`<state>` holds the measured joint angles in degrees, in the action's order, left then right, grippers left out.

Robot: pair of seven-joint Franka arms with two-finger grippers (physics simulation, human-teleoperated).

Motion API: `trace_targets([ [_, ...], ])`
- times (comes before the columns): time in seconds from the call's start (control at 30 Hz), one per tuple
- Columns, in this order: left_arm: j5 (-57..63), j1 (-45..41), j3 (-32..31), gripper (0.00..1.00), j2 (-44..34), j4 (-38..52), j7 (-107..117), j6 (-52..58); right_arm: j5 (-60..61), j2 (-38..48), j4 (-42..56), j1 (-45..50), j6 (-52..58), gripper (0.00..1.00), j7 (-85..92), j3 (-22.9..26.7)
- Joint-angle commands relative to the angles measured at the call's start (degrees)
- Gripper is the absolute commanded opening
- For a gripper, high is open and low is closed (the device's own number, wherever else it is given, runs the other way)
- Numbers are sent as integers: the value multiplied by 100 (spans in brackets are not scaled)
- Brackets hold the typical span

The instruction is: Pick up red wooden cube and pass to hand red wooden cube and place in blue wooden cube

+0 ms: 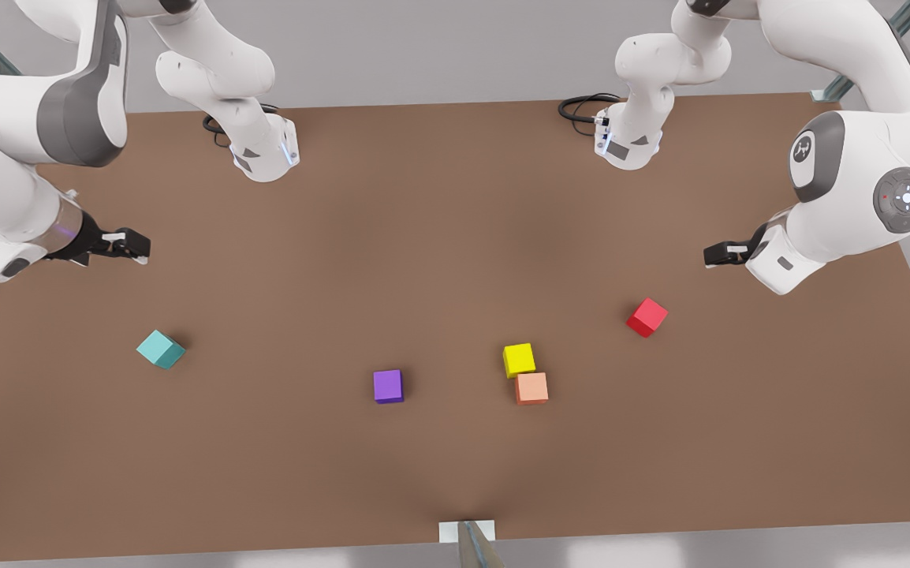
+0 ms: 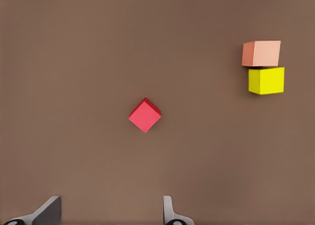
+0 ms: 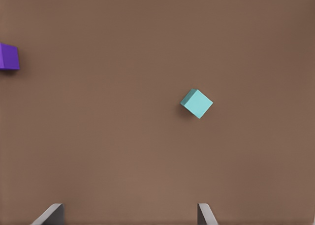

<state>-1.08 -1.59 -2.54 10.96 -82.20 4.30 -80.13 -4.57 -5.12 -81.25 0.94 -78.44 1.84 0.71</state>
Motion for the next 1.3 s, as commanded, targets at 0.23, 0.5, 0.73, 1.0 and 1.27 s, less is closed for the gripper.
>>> trace_targets([
  [0.23,-33,-307,-10,100,1057,-883,3383,-2056,175,38,-67,3,-4,100,-105,96],
  [0.5,-903,-342,359,100,908,-3381,6180,-5030,184,-15,-49,3,-4,100,-105,105],
  [0.73,-903,-386,482,100,943,-3557,6417,-5285,184,-24,-67,3,-4,100,-96,105],
  [1.0,-762,-413,482,100,1092,-3645,5063,-5197,193,-24,-84,3,4,100,-105,105],
  [1.27,-753,-386,482,100,1330,-3698,5072,-5214,210,-24,-128,11,13,100,-26,96],
])
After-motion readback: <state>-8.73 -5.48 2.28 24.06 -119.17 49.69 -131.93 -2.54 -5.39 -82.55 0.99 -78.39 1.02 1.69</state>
